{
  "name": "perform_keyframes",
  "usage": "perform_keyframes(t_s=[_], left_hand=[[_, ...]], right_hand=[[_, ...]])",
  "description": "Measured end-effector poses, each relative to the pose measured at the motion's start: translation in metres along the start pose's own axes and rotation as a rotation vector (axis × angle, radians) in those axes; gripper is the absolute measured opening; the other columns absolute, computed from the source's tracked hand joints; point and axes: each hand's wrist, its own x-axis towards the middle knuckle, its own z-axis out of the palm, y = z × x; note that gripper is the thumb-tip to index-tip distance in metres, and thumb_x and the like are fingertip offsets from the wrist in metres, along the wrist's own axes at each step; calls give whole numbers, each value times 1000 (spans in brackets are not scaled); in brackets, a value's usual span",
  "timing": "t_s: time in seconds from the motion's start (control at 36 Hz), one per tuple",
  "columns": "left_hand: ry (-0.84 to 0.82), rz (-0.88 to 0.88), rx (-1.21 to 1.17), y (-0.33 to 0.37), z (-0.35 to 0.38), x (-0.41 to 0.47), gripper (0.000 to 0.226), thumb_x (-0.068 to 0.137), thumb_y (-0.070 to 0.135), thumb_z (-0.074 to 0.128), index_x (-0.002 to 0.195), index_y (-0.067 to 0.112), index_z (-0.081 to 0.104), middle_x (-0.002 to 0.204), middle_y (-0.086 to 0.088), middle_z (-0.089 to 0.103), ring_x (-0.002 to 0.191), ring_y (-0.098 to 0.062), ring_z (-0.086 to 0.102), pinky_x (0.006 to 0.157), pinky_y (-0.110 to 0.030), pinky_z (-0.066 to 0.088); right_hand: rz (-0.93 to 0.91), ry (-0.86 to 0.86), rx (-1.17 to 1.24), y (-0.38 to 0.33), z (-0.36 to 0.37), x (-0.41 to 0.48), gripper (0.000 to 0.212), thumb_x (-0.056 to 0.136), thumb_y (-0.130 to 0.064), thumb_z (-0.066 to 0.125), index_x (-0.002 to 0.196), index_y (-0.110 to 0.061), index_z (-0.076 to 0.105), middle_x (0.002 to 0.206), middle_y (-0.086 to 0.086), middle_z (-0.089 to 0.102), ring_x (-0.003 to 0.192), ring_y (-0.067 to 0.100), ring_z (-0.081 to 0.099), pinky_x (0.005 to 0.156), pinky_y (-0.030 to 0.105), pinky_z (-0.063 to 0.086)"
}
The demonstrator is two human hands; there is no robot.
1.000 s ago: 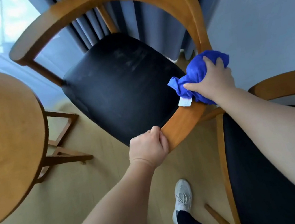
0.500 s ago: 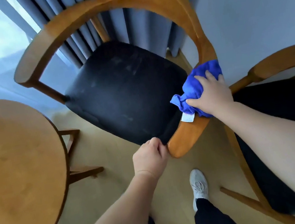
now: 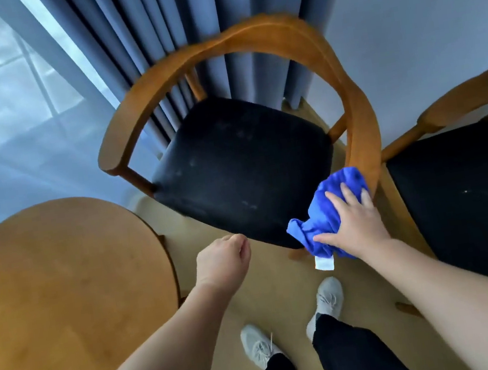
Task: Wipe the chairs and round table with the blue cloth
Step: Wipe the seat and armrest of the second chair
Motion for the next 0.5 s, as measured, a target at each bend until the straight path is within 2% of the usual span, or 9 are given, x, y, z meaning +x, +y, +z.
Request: perform_keyframes(t_s=[0.11,0.22,0.31,0.39,0.5], left_hand=[[5,7,33,-2,-17,15,32,98,41,35,87,28,61,79,14,61,74,-9,58,68,-29,52],[27,-3,35,-3,-39,37,25,98,39,38,94,30,61,87,16,62,81,-8,60,70,-26,52],[37,3,66,-6,-59,59,23,99,35,39,98,29,61,91,15,63,86,-9,59,72,-28,53],[27,17,105,-12,-78,82,20,98,33,40,101,30,60,96,13,62,93,-11,58,75,-31,53],[62,15,139,-29,-94,126,32,99,31,41,127,26,55,127,9,58,118,-14,52,93,-31,47]], right_hand=[[-14,21,-3,-12,-5,-3,88,75,-65,64,147,-30,28,154,-3,29,139,33,21,111,42,29],[-120,48,-31,-23,-14,8,59,82,-36,58,138,-30,41,132,-9,49,127,25,35,95,36,43],[-175,-10,-58,-23,-28,25,67,83,-32,57,144,-34,30,139,-9,43,129,25,34,95,36,43],[-216,3,-69,-19,-45,47,69,84,-27,57,145,-33,26,142,-8,39,129,26,33,96,37,43],[-311,42,-177,-18,-76,91,72,83,-28,61,147,-31,27,144,-7,36,129,27,32,96,40,44]])
